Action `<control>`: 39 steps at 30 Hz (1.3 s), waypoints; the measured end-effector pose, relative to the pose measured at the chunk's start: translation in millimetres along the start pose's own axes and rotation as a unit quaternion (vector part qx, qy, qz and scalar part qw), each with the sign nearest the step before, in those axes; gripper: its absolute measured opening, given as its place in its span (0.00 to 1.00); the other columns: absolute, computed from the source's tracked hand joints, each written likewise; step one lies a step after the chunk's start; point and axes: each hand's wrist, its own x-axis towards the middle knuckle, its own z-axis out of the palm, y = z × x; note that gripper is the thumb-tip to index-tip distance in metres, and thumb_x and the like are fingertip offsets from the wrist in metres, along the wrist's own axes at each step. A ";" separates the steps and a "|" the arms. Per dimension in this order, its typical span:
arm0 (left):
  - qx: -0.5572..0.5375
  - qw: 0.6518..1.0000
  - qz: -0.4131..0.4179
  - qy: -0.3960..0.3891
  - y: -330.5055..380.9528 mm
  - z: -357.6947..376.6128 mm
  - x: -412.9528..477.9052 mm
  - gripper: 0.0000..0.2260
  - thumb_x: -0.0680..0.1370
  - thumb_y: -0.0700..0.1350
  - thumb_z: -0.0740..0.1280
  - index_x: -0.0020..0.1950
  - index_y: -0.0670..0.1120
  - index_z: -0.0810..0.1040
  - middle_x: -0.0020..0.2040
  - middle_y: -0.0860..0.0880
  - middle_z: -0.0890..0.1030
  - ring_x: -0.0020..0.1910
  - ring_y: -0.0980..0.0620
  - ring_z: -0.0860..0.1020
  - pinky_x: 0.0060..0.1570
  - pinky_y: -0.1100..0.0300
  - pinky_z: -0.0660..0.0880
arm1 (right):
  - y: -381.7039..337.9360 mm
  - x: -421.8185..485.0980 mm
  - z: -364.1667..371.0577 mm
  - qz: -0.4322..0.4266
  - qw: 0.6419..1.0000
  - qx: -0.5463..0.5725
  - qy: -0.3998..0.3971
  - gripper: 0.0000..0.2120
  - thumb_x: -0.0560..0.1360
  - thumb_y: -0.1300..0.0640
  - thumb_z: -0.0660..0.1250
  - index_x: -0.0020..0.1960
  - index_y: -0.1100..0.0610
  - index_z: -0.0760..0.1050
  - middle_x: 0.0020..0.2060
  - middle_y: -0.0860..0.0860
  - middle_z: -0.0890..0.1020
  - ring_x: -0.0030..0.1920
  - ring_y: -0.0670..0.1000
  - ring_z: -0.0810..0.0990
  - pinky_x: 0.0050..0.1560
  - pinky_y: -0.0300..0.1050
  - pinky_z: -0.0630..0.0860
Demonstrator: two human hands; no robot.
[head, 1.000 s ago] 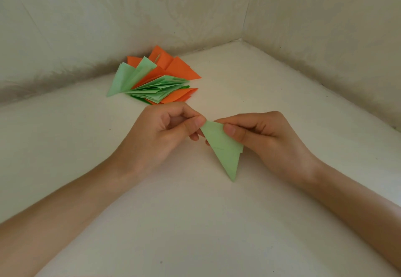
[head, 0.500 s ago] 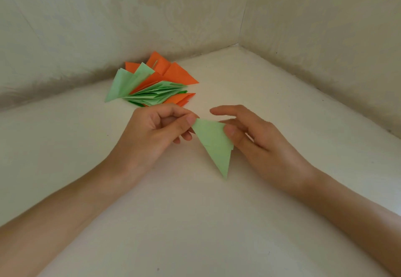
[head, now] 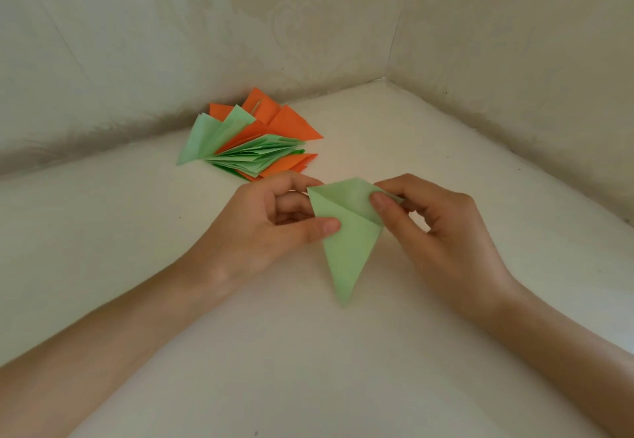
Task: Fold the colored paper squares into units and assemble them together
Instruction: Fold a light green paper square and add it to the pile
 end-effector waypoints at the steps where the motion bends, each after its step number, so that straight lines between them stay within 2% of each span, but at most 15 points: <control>1: -0.005 1.000 0.004 -0.007 -0.4 -0.3 0.6 0.18 0.64 0.37 0.74 0.51 0.44 0.75 0.38 0.48 0.84 0.37 0.55 0.79 0.44 0.66 0.76 | -1.0 1.4 -0.9 0.042 0.997 0.063 0.001 0.06 0.78 0.58 0.63 0.45 0.55 0.78 0.35 0.44 0.80 0.35 0.42 0.74 0.37 0.34 0.69; 3: -0.007 0.999 0.021 -0.024 -0.4 -1.2 0.5 0.21 0.66 0.34 0.75 0.54 0.46 0.71 0.39 0.46 0.83 0.38 0.54 0.78 0.45 0.64 0.76 | -2.5 4.7 -2.5 0.111 0.982 0.153 0.010 0.08 0.78 0.62 0.63 0.43 0.56 0.79 0.31 0.45 0.78 0.32 0.42 0.72 0.36 0.34 0.69; 5: -0.002 0.998 0.038 -0.044 1.1 -1.4 -0.7 0.19 0.67 0.35 0.71 0.54 0.48 0.70 0.39 0.46 0.83 0.39 0.53 0.78 0.46 0.63 0.75 | -2.4 6.6 -3.3 0.153 0.967 0.201 0.008 0.09 0.77 0.62 0.63 0.41 0.57 0.80 0.30 0.51 0.77 0.32 0.46 0.71 0.35 0.37 0.70; 11: 0.032 0.997 0.044 -0.061 0.3 -2.5 -2.3 0.13 0.69 0.37 0.70 0.51 0.46 0.75 0.34 0.48 0.81 0.37 0.56 0.77 0.44 0.68 0.74 | -3.7 6.6 -3.7 0.179 0.954 0.239 0.004 0.09 0.76 0.63 0.63 0.41 0.58 0.80 0.29 0.49 0.78 0.30 0.44 0.71 0.35 0.37 0.70; 13: 0.040 0.997 0.040 -0.048 2.1 -1.0 -3.4 0.09 0.70 0.40 0.71 0.48 0.45 0.76 0.35 0.44 0.81 0.37 0.55 0.77 0.43 0.68 0.74 | -3.5 6.6 -3.9 0.178 0.955 0.237 0.003 0.09 0.76 0.62 0.63 0.41 0.58 0.80 0.29 0.49 0.78 0.31 0.45 0.71 0.35 0.37 0.70; 15: 0.046 0.998 0.039 -0.033 3.7 -0.2 -5.6 0.06 0.73 0.43 0.70 0.44 0.43 0.76 0.34 0.48 0.81 0.36 0.57 0.78 0.41 0.68 0.74 | -4.6 6.7 -3.6 0.176 0.956 0.235 0.001 0.09 0.76 0.62 0.63 0.41 0.57 0.80 0.29 0.47 0.79 0.30 0.44 0.71 0.35 0.37 0.69; 19: 0.059 0.998 0.034 -0.009 9.2 3.0 -8.2 0.11 0.73 0.44 0.69 0.34 0.41 0.73 0.28 0.54 0.78 0.30 0.60 0.76 0.34 0.71 0.71 | -6.2 6.0 -3.4 0.167 0.957 0.239 -0.007 0.08 0.77 0.64 0.63 0.43 0.60 0.79 0.27 0.44 0.79 0.29 0.40 0.73 0.34 0.32 0.70; 21: 0.032 0.999 0.013 -0.001 9.9 3.0 -8.0 0.07 0.70 0.41 0.68 0.39 0.39 0.72 0.29 0.47 0.81 0.30 0.57 0.79 0.33 0.70 0.73 | -6.2 5.4 -2.9 0.160 0.957 0.241 -0.017 0.07 0.77 0.65 0.62 0.44 0.61 0.79 0.27 0.42 0.79 0.29 0.38 0.75 0.34 0.29 0.70; 23: 0.009 1.000 -0.004 0.002 9.1 2.1 -7.9 0.09 0.70 0.40 0.68 0.48 0.41 0.71 0.36 0.36 0.82 0.35 0.50 0.81 0.36 0.66 0.76 | -5.8 4.6 -2.3 0.155 0.957 0.244 -0.025 0.07 0.77 0.66 0.62 0.44 0.61 0.79 0.27 0.41 0.80 0.29 0.38 0.76 0.34 0.28 0.70; 24: 0.004 1.000 -0.010 0.001 8.5 1.4 -8.0 0.10 0.71 0.39 0.67 0.51 0.42 0.72 0.38 0.35 0.82 0.36 0.49 0.81 0.37 0.65 0.76 | -5.2 4.4 -2.1 0.154 0.957 0.244 -0.027 0.07 0.76 0.65 0.62 0.45 0.62 0.79 0.28 0.41 0.80 0.30 0.38 0.76 0.35 0.28 0.70; 26: 0.009 1.000 -0.020 0.000 8.1 0.5 -7.9 0.08 0.75 0.36 0.65 0.53 0.44 0.75 0.38 0.38 0.83 0.36 0.48 0.81 0.37 0.63 0.77 | -4.4 3.2 -2.2 0.152 0.958 0.242 -0.032 0.06 0.76 0.64 0.63 0.45 0.62 0.79 0.30 0.42 0.81 0.31 0.38 0.77 0.36 0.29 0.71; 30: 0.021 1.000 -0.018 0.006 5.6 -1.3 -6.9 0.10 0.76 0.36 0.65 0.41 0.49 0.79 0.36 0.40 0.83 0.34 0.48 0.79 0.36 0.61 0.76 | -4.0 0.7 -2.6 0.143 0.962 0.224 -0.056 0.05 0.72 0.56 0.71 0.48 0.53 0.77 0.37 0.46 0.83 0.37 0.47 0.81 0.39 0.41 0.75; 33: 0.019 1.000 -0.009 0.005 5.7 -2.1 -6.7 0.10 0.76 0.37 0.67 0.39 0.52 0.79 0.36 0.40 0.82 0.34 0.49 0.78 0.35 0.61 0.76 | -1.7 -0.7 -0.6 0.111 0.977 0.163 -0.077 0.09 0.71 0.55 0.68 0.48 0.45 0.72 0.38 0.50 0.82 0.37 0.53 0.76 0.39 0.47 0.72; 36: 0.011 1.000 -0.007 0.012 6.1 -3.4 -5.4 0.11 0.74 0.37 0.67 0.38 0.52 0.80 0.34 0.45 0.82 0.33 0.52 0.77 0.33 0.63 0.75 | 0.4 -0.4 -0.1 0.061 0.985 0.140 -0.083 0.10 0.75 0.59 0.63 0.48 0.44 0.71 0.40 0.49 0.80 0.40 0.55 0.76 0.42 0.52 0.72; 39: -0.017 1.000 -0.005 0.012 6.1 -4.6 -3.9 0.10 0.72 0.38 0.64 0.37 0.50 0.82 0.33 0.49 0.80 0.32 0.54 0.77 0.31 0.66 0.73 | 1.8 -1.8 -1.9 0.035 0.984 0.146 -0.096 0.13 0.75 0.65 0.60 0.48 0.48 0.74 0.42 0.45 0.80 0.41 0.51 0.77 0.42 0.41 0.71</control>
